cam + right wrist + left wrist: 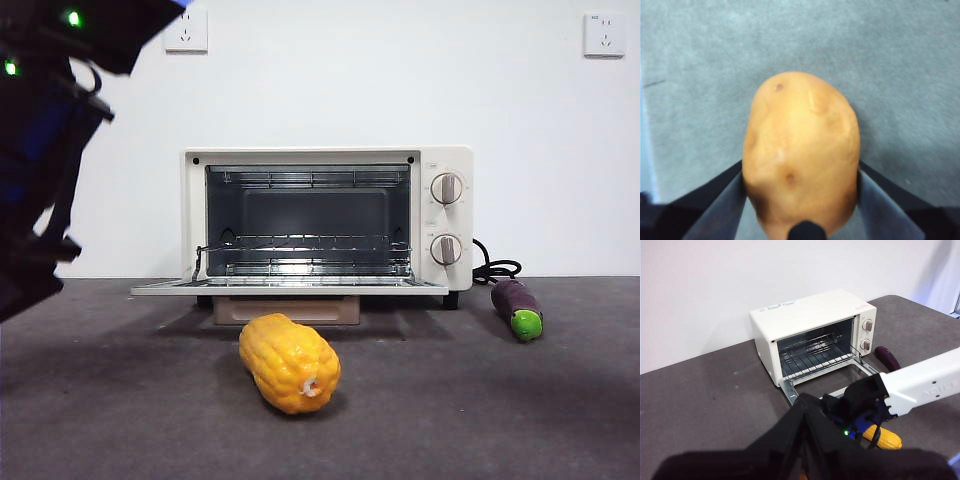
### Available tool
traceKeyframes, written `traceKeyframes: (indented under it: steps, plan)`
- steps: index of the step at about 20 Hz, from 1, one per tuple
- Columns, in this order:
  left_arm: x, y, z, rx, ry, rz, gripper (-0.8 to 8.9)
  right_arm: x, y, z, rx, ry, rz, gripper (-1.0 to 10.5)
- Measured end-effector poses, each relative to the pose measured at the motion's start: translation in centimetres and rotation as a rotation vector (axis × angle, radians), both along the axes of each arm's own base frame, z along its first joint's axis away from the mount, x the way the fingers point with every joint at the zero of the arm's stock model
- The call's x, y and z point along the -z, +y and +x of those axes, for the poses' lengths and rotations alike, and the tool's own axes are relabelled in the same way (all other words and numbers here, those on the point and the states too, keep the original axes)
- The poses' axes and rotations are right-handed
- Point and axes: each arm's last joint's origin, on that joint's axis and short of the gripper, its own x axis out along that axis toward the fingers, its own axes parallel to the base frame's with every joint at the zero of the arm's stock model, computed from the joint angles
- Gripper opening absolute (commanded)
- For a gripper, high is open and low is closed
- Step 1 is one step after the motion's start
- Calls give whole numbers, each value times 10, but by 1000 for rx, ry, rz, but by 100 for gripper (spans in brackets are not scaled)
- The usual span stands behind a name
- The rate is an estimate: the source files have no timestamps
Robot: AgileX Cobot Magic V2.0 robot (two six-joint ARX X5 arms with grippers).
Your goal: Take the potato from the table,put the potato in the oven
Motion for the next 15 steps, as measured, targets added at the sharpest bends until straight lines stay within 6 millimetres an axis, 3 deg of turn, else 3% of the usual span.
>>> traceKeyframes:
  steps: [2,5,10,12,15]
  plan:
    - [0,0,0,0,0,0,-5,-25,-1,1,6,16,-23,66]
    - [0,0,0,0,0,0,-5,-78,-9,1,23,13,-48,66]
    - [0,0,0,0,0,0,-5,-162,-40,7,107,-87,4,66]
    - [0,0,0,0,0,-1,-5,-185,-55,8,152,-131,6,66]
    - [0,0,0,-2,4,-8,-5,-200,-69,10,249,-198,-21,67]
